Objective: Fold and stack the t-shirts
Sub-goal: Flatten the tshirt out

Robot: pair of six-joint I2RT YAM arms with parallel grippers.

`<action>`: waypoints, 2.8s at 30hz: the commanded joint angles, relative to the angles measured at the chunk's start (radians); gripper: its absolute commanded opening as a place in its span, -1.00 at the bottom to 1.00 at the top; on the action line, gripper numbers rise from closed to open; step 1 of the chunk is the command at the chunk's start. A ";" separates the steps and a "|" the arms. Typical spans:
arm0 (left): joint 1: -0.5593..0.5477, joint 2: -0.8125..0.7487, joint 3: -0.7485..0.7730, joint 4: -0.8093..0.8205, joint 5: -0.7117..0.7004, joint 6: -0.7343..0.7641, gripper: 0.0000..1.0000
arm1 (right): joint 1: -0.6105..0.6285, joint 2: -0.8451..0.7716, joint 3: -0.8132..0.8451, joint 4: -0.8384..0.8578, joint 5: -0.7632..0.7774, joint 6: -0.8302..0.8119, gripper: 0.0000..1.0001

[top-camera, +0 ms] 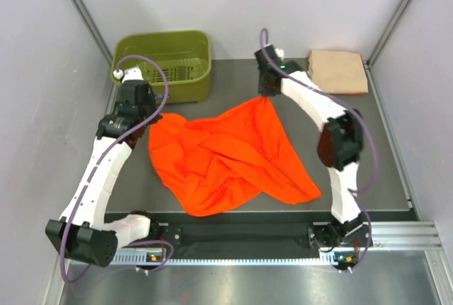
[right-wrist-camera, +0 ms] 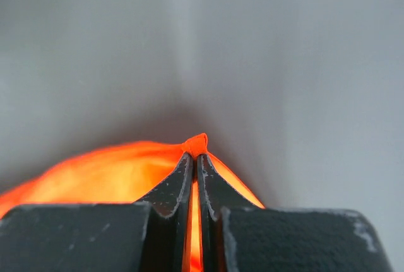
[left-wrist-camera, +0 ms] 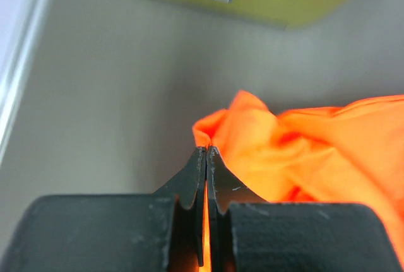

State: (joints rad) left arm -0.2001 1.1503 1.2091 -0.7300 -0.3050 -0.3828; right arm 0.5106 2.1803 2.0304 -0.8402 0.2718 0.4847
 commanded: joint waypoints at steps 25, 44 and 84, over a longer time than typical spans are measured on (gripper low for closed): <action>0.002 -0.248 0.844 -0.029 0.175 0.087 -1.00 | -0.063 -1.261 -0.289 -0.049 -0.089 -0.055 -1.00; 0.002 -0.138 0.430 0.259 0.225 0.085 -1.00 | -0.070 -1.214 -0.573 0.039 0.007 -0.049 -1.00; 0.014 -0.259 0.920 0.049 0.214 -0.005 -1.00 | -0.313 -1.433 0.005 -0.293 -0.206 -0.048 -1.00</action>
State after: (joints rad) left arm -0.1909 0.8570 2.1120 -0.5957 -0.0555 -0.3740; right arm 0.2062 0.7261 2.0209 -1.0119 0.0406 0.4164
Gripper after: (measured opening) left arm 0.012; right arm 0.009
